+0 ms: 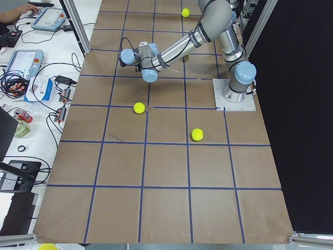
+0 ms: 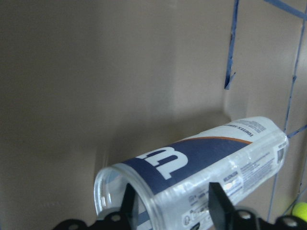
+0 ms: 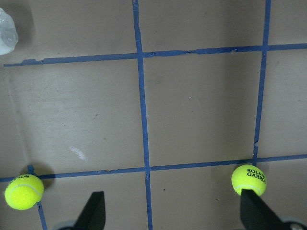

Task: Lift up tennis ball bucket
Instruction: 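Lift the can with the left gripper and tilt it upright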

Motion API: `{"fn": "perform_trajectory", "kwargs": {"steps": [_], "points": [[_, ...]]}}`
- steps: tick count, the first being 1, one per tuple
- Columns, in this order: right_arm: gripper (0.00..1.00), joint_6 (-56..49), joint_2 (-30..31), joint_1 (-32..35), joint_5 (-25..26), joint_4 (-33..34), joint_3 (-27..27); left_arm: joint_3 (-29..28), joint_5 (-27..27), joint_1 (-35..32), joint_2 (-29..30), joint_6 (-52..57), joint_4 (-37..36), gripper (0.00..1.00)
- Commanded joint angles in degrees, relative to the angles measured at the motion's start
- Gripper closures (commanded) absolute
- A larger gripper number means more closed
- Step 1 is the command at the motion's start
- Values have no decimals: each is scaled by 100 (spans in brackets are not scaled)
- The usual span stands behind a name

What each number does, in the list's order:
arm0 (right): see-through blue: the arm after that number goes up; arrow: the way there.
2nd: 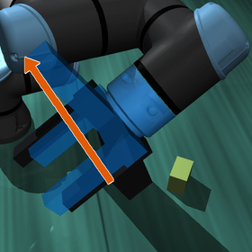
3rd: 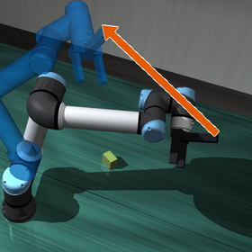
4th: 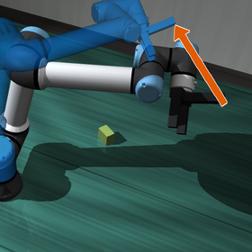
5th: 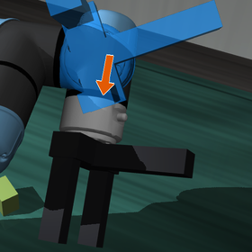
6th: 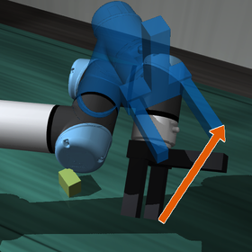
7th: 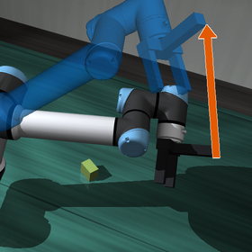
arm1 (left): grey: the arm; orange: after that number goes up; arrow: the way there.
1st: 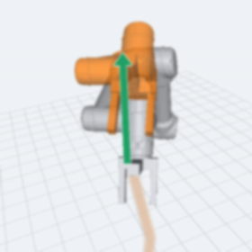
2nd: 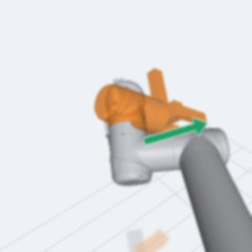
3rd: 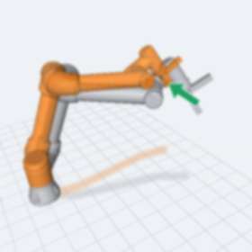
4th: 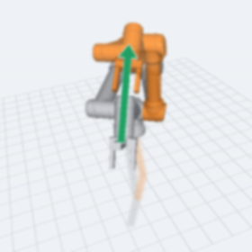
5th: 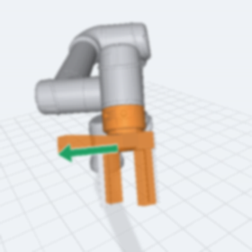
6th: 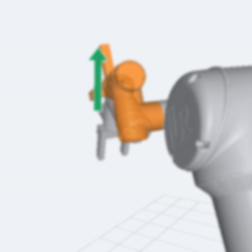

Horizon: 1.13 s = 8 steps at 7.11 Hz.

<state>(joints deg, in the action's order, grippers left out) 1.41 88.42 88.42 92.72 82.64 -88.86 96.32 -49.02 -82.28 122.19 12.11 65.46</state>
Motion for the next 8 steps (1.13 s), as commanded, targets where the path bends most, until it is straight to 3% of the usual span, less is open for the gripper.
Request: {"fn": "perform_trajectory", "kwargs": {"steps": [1,2,5,6,8], "points": [[0,0,0,0,0,-2,0,18,314,-33,-316,-443,54,83],[0,0,0,0,-9,-2,0,18,497,-33,-562,-733,106,90],[0,0,0,0,-9,-2,0,-130,824,-358,-1826,-2390,414,95],[0,0,0,0,-9,-2,0,-253,703,-385,-2022,-2658,397,98],[0,9,0,0,-9,-2,0,-1084,-854,-1040,-2007,-2705,370,98]]}}
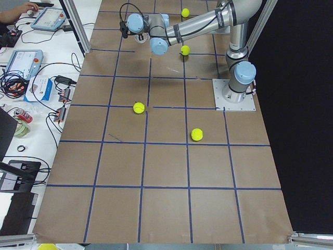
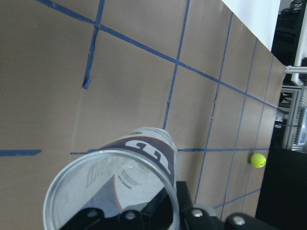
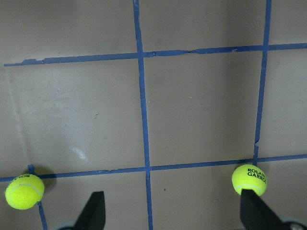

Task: Lift up tennis ball bucket
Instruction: 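Lift the can with the left gripper and tilt it upright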

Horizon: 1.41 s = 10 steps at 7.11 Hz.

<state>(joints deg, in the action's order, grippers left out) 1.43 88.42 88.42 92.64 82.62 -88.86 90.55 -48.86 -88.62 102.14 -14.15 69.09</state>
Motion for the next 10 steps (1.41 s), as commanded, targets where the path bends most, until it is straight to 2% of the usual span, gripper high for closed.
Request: {"fn": "perform_trajectory", "kwargs": {"steps": [1,2,3,4,7,9,10], "points": [[0,-2,0,0,0,0,0,-1156,-1950,-758,382,-123,77,98],[0,6,0,0,0,0,0,-1563,-2927,-1136,699,-37,269,99],[0,7,-9,-9,0,0,0,-1663,-3702,-1331,972,321,228,100],[0,-2,0,-9,0,0,0,-1699,-4075,-1351,1219,821,236,100],[0,-2,0,-9,0,0,0,-1620,-4403,-1622,1300,931,254,100],[0,7,0,-9,-9,0,0,-1716,-4413,-1623,1650,1219,-17,100],[0,7,0,0,-9,0,0,-1664,-4430,-1658,1608,1273,77,100]]}}
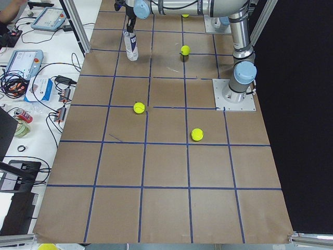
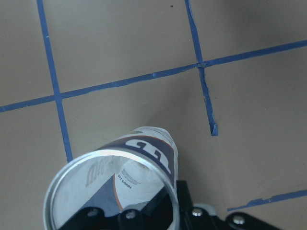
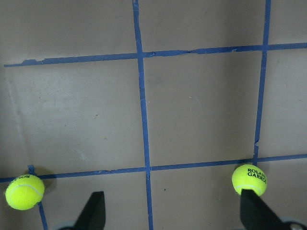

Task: Lift up tennis ball bucket
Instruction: 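Lower the upright can onto the table with the left gripper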

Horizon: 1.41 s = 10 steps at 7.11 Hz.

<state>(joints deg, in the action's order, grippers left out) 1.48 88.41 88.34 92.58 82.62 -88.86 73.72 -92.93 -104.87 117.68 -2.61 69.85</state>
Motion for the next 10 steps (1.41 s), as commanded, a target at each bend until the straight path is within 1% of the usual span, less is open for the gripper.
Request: {"fn": "perform_trajectory", "kwargs": {"steps": [1,2,3,4,5,6,7,8,10], "points": [[0,1,-8,-1,-3,-9,0,54,-32,-42,71,129,11,100],[0,1,-8,-1,6,0,0,55,-41,-42,114,469,-42,100],[0,1,-8,-1,6,0,-9,-6,-50,-33,193,585,-103,100],[0,1,-8,8,6,0,-9,54,-85,-42,185,578,-77,97],[0,1,-8,8,6,0,0,55,-224,-42,185,543,-95,86],[0,1,-8,8,6,0,0,107,-235,-42,107,577,-51,75],[0,1,-8,8,6,0,0,81,-226,-42,45,595,-16,30],[0,1,-8,-1,6,0,0,64,-226,-16,-86,595,37,0],[0,1,-8,8,6,0,0,143,-165,124,-411,516,185,0]]}}
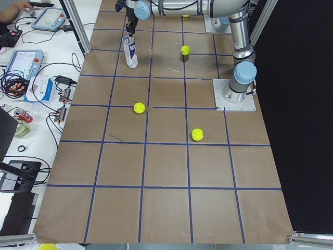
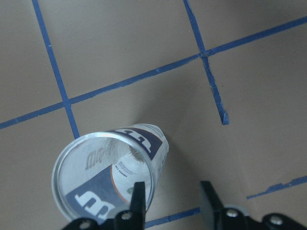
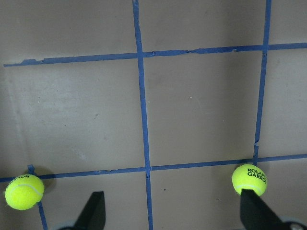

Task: Lift up tennis ball bucket
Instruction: 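Open the left gripper and raise it away from the can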

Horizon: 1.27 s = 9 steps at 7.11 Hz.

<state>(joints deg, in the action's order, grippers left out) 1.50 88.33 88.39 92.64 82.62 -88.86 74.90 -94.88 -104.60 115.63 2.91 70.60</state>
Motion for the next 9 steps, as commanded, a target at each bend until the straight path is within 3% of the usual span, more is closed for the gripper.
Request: {"fn": "perform_trajectory", "kwargs": {"steps": [1,3,4,5,6,9], "points": [[0,0,0,2,0,0,0,24,292,419,-547,-54,539,0],[0,0,0,-6,0,0,0,172,541,1062,-1337,-45,1837,0],[0,0,0,2,0,0,-9,591,480,1116,-1689,68,2000,0],[0,0,-9,2,0,0,0,1187,427,1152,-2067,60,1819,0],[0,0,-9,2,-9,0,0,1411,392,1387,-2254,78,1452,0],[0,0,-44,-6,-9,17,0,1474,471,1592,-2387,69,1519,0]]}}
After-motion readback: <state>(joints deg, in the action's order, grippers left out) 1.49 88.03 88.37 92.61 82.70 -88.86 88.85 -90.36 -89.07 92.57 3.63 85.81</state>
